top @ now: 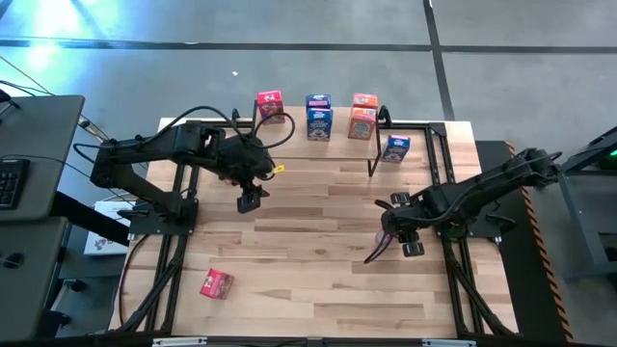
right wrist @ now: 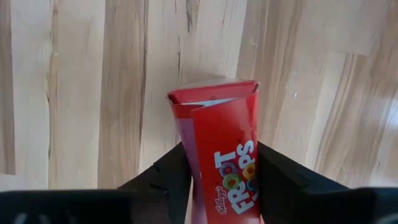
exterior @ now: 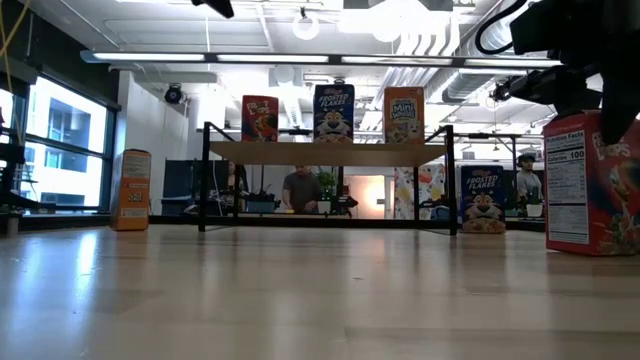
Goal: Stack cereal on shelf
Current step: Put the right red cereal box on the shelf
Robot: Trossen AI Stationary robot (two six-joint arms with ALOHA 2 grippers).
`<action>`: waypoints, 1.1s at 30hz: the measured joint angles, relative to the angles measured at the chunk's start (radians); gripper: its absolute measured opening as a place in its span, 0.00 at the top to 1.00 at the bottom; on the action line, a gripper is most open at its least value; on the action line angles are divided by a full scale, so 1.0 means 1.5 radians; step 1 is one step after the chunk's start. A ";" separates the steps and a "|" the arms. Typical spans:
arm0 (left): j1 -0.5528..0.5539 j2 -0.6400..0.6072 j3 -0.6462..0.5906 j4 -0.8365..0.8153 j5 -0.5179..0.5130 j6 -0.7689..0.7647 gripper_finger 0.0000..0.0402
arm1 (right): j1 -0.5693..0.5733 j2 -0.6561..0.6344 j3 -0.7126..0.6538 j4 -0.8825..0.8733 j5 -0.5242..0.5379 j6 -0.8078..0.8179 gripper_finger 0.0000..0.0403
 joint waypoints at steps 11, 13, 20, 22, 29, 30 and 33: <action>0.035 0.000 0.000 0.001 0.002 0.000 0.28 | -0.001 0.000 0.000 0.012 0.000 0.061 0.66; 0.039 0.000 0.000 0.000 0.001 0.000 0.28 | -0.001 0.000 0.000 0.024 0.000 0.071 0.66; 0.038 0.000 0.000 0.008 0.000 0.000 0.28 | -0.008 0.000 0.051 0.039 0.044 0.113 0.66; 0.038 0.000 0.000 0.027 -0.001 -0.006 0.28 | -0.017 0.000 0.072 0.043 0.058 0.119 0.66; 0.038 0.000 0.000 0.083 -0.001 -0.015 0.28 | -0.060 0.000 0.125 0.081 0.057 0.091 0.66; 0.038 0.000 0.000 0.087 -0.001 -0.015 0.28 | -0.066 0.000 0.131 0.088 0.056 0.085 0.66; 0.037 0.000 0.000 0.101 -0.001 -0.009 0.28 | -0.080 0.000 0.147 0.116 0.055 0.069 0.66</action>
